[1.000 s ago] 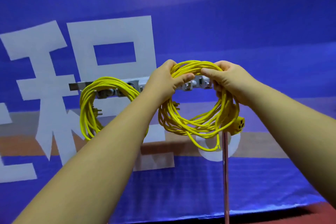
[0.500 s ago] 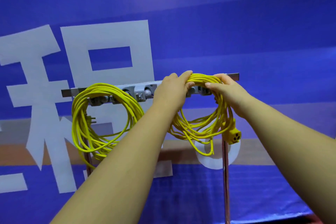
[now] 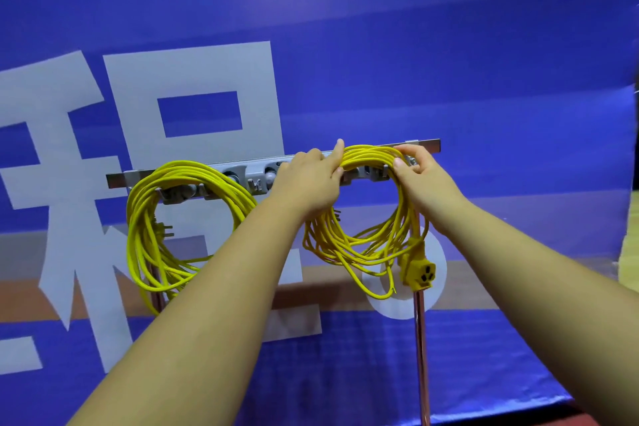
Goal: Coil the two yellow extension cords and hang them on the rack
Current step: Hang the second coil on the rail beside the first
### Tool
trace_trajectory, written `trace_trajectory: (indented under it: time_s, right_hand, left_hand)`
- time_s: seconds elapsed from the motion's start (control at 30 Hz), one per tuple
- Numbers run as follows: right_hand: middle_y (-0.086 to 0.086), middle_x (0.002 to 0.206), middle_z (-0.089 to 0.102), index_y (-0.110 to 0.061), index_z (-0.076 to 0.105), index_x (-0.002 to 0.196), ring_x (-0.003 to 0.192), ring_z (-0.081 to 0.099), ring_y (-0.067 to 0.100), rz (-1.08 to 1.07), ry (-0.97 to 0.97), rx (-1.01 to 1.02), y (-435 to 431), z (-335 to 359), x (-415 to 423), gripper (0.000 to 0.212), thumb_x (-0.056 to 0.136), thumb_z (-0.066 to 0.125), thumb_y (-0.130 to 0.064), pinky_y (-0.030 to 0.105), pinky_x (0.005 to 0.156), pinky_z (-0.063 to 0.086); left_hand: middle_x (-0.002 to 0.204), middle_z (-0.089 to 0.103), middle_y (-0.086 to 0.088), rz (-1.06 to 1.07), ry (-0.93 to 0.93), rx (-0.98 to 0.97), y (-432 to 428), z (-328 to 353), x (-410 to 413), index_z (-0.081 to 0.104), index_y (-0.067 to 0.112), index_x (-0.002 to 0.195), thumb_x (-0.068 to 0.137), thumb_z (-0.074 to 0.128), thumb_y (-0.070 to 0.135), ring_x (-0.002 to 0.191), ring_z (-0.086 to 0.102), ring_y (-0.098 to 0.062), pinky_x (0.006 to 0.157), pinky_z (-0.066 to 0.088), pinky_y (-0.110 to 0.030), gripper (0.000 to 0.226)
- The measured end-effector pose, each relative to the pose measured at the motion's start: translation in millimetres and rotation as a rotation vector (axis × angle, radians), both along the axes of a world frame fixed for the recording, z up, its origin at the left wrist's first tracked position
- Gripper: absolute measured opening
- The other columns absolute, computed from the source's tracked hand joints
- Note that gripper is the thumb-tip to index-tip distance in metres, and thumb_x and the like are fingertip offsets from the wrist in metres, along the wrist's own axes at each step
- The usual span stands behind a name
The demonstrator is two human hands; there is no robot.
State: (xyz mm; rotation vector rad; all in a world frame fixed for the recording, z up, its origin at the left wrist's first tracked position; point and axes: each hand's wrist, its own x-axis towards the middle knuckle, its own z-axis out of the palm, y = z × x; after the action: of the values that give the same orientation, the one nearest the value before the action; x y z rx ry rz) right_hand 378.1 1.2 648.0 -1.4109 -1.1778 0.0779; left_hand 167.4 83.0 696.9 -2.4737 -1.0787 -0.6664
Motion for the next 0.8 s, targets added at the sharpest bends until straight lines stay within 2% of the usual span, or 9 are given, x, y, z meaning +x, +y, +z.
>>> trace_trajectory:
  time_s: [0.07, 0.17, 0.27, 0.37, 0.43, 0.53, 0.67, 0.73, 0.8]
  right_hand:
    - [0.005, 0.116, 0.067, -0.043, 0.055, 0.140, 0.097, 0.067, 0.019, -0.057, -0.014, 0.014, 0, -1, -3, 0.033, 0.108, 0.051, -0.049, 0.029, 0.064, 0.050]
    - [0.006, 0.117, 0.067, -0.040, 0.055, 0.142, 0.097, 0.067, 0.020, -0.111, -0.003, 0.023, -4, -3, -6, 0.037, 0.106, 0.054, -0.052, 0.027, 0.062, 0.047]
    - [0.006, 0.121, 0.066, -0.039, 0.055, 0.143, 0.096, 0.066, 0.018, -0.119, -0.021, 0.022, -8, -7, -7, 0.040, 0.105, 0.058, -0.051, 0.025, 0.060, 0.046]
    - [0.006, 0.130, 0.062, -0.041, 0.051, 0.148, 0.107, 0.063, 0.021, -0.122, -0.055, 0.004, -13, -9, -9, 0.045, 0.105, 0.061, -0.048, 0.023, 0.063, 0.044]
    - [0.006, 0.134, 0.060, -0.040, 0.049, 0.150, 0.111, 0.062, 0.023, -0.130, -0.088, -0.009, -16, -8, -9, 0.048, 0.104, 0.062, -0.045, 0.027, 0.068, 0.047]
    - [0.008, 0.138, 0.058, -0.038, 0.050, 0.151, 0.117, 0.061, 0.025, -0.157, -0.137, -0.019, -22, -4, -12, 0.050, 0.104, 0.065, -0.041, 0.034, 0.084, 0.046]
    - [0.009, 0.142, 0.053, -0.029, 0.052, 0.152, 0.120, 0.059, 0.026, -0.195, -0.202, 0.017, -29, 10, -27, 0.053, 0.100, 0.067, -0.035, 0.032, 0.092, 0.043]
    - [0.006, 0.142, 0.053, -0.026, 0.055, 0.149, 0.126, 0.058, 0.023, -0.178, -0.199, 0.056, -27, 23, -38, 0.054, 0.097, 0.066, -0.032, 0.032, 0.095, 0.044]
    - [0.003, 0.142, 0.057, -0.024, 0.058, 0.145, 0.130, 0.057, 0.020, -0.140, -0.201, 0.089, -22, 39, -51, 0.050, 0.097, 0.065, -0.034, 0.035, 0.101, 0.046]
  left_hand:
    - [0.137, 0.055, -0.009, -0.017, -0.036, -0.014, 2, 0, -2, 0.015, 0.040, 0.163, 0.110, 0.032, 0.046, 0.124, 0.052, -0.034, 0.097, 0.049, -0.054, 0.056]
    - [0.136, 0.057, -0.007, -0.038, -0.096, -0.042, 1, -1, -3, 0.023, 0.044, 0.160, 0.106, 0.049, 0.045, 0.125, 0.056, -0.033, 0.098, 0.052, -0.054, 0.060]
    - [0.141, 0.058, -0.007, -0.068, -0.157, -0.072, -3, 0, -4, 0.030, 0.040, 0.160, 0.102, 0.060, 0.043, 0.130, 0.055, -0.034, 0.102, 0.051, -0.054, 0.065]
    - [0.138, 0.061, -0.007, -0.112, -0.193, -0.078, -9, -2, -9, 0.043, 0.031, 0.155, 0.097, 0.069, 0.040, 0.128, 0.057, -0.033, 0.103, 0.051, -0.052, 0.065]
    - [0.132, 0.063, -0.006, -0.134, -0.247, -0.079, -10, -3, -12, 0.052, 0.027, 0.147, 0.094, 0.074, 0.039, 0.125, 0.058, -0.032, 0.101, 0.053, -0.050, 0.059]
    - [0.131, 0.063, -0.006, -0.112, -0.284, -0.073, -15, -4, -16, 0.056, 0.024, 0.142, 0.091, 0.076, 0.043, 0.122, 0.058, -0.030, 0.099, 0.054, -0.048, 0.058]
    - [0.132, 0.063, -0.002, -0.159, -0.389, -0.094, -19, -2, -27, 0.056, 0.022, 0.140, 0.090, 0.074, 0.050, 0.121, 0.058, -0.025, 0.098, 0.053, -0.043, 0.061]
    - [0.129, 0.065, 0.001, -0.205, -0.473, -0.173, -23, 4, -37, 0.059, 0.020, 0.138, 0.094, 0.070, 0.049, 0.117, 0.060, -0.019, 0.093, 0.050, -0.034, 0.053]
    - [0.119, 0.069, 0.005, -0.230, -0.546, -0.259, -25, 12, -50, 0.065, 0.022, 0.127, 0.099, 0.065, 0.044, 0.107, 0.063, -0.015, 0.087, 0.051, -0.032, 0.036]
